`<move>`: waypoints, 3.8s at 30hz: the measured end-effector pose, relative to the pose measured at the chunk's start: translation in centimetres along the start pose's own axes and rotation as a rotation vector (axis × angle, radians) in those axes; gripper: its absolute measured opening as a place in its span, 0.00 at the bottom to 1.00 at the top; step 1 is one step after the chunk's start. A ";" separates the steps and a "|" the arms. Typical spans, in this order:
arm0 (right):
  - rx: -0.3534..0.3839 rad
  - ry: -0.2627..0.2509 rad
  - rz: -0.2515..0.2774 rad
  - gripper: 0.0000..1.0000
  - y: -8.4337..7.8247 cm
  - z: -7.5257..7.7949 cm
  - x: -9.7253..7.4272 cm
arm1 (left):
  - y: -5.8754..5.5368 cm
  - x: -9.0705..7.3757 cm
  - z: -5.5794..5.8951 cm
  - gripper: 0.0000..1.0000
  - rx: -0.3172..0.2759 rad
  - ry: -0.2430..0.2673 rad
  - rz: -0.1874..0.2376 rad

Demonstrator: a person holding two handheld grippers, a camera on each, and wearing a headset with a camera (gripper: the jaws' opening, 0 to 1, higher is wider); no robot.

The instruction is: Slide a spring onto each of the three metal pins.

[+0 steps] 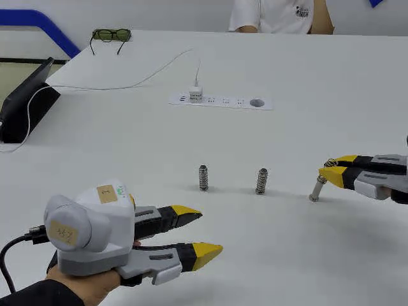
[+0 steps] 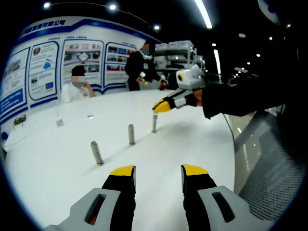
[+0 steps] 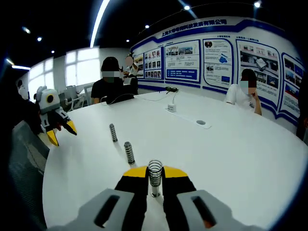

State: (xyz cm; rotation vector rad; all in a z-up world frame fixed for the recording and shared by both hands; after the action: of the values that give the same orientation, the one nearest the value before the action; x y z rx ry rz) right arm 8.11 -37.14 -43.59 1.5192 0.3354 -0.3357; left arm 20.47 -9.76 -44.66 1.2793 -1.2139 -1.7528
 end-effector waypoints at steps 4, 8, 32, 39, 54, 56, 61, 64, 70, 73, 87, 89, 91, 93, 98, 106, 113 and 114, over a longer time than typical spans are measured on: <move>0.004 0.001 -0.007 0.12 -0.4 0.0 0.2 | 0.0 0.0 0.0 0.38 -0.002 0.000 -0.002; 0.009 0.002 -0.010 0.12 -0.7 -0.1 0.3 | 0.0 0.0 0.0 0.38 -0.003 0.000 -0.003; 0.028 0.010 -0.054 0.12 -2.6 -0.1 1.5 | -0.6 0.1 -0.1 0.38 -0.022 0.006 -0.009; 0.035 0.012 -0.060 0.12 -3.0 0.0 1.6 | -0.6 0.1 -0.2 0.38 -0.023 0.008 -0.010; 0.021 0.010 -0.060 0.12 -3.3 0.1 2.1 | -0.6 0.2 -0.3 0.38 -0.027 0.011 -0.012; 0.021 0.009 -0.058 0.12 -3.2 0.1 2.2 | -0.6 0.2 -0.3 0.38 -0.026 0.011 -0.012; 0.020 0.007 -0.056 0.12 -3.2 0.2 2.4 | -0.6 0.1 -0.4 0.38 -0.026 0.013 -0.011; 0.022 0.005 -0.057 0.12 -3.1 0.1 2.5 | -0.5 0.1 -0.4 0.39 -0.025 0.015 -0.010; 0.021 0.003 -0.070 0.13 -3.3 0.1 2.3 | -0.4 0.0 -0.4 0.39 -0.021 0.016 -0.008; 0.023 -0.002 -0.078 0.15 -3.4 0.2 2.2 | -0.3 0.0 -0.4 0.39 -0.021 0.017 -0.007; 0.014 -0.014 -0.088 0.20 -3.6 0.0 0.4 | -0.8 -0.3 -1.4 0.47 -0.030 0.036 -0.003; 0.010 -0.016 -0.089 0.21 -3.6 0.0 0.0 | -0.8 -0.4 -1.6 0.49 -0.029 0.040 -0.004; 0.011 -0.017 -0.084 0.22 -3.6 0.0 -0.4 | -0.7 -0.4 -1.8 0.50 -0.029 0.043 -0.003; 0.009 -0.020 -0.082 0.22 -3.6 -0.1 -0.9 | -0.7 -0.4 -2.2 0.51 -0.029 0.049 -0.003; 0.003 -0.013 -0.076 0.25 -3.5 -0.8 -1.9 | -0.7 -0.4 -2.6 0.56 -0.021 0.060 -0.009; -0.011 0.019 -0.057 0.30 -3.4 -2.0 -2.8 | -1.2 -0.5 -2.8 0.59 -0.025 0.071 -0.024; -0.027 0.039 -0.044 0.36 -3.0 -2.2 -3.1 | -1.4 -0.7 -3.4 0.62 -0.030 0.093 -0.030; -0.029 0.040 -0.039 0.37 -2.8 -2.1 -3.2 | -1.2 -0.6 -3.5 0.62 -0.028 0.097 -0.027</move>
State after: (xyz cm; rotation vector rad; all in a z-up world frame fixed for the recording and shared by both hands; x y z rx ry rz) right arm 4.04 -35.07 -44.92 1.4942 0.4003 -0.3301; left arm 23.98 -9.79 -45.93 1.3540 -1.1181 -1.7009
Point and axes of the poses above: the centre of the closed fingertips' face, and the gripper's own axes: x roughly forward along the fingers, z roughly to its right, y roughly out of its top, the point moved 7 cm from there along -x, roughly backward along the fingers, and after that the axes turned 3 degrees about -y, right-handed, at the moved point
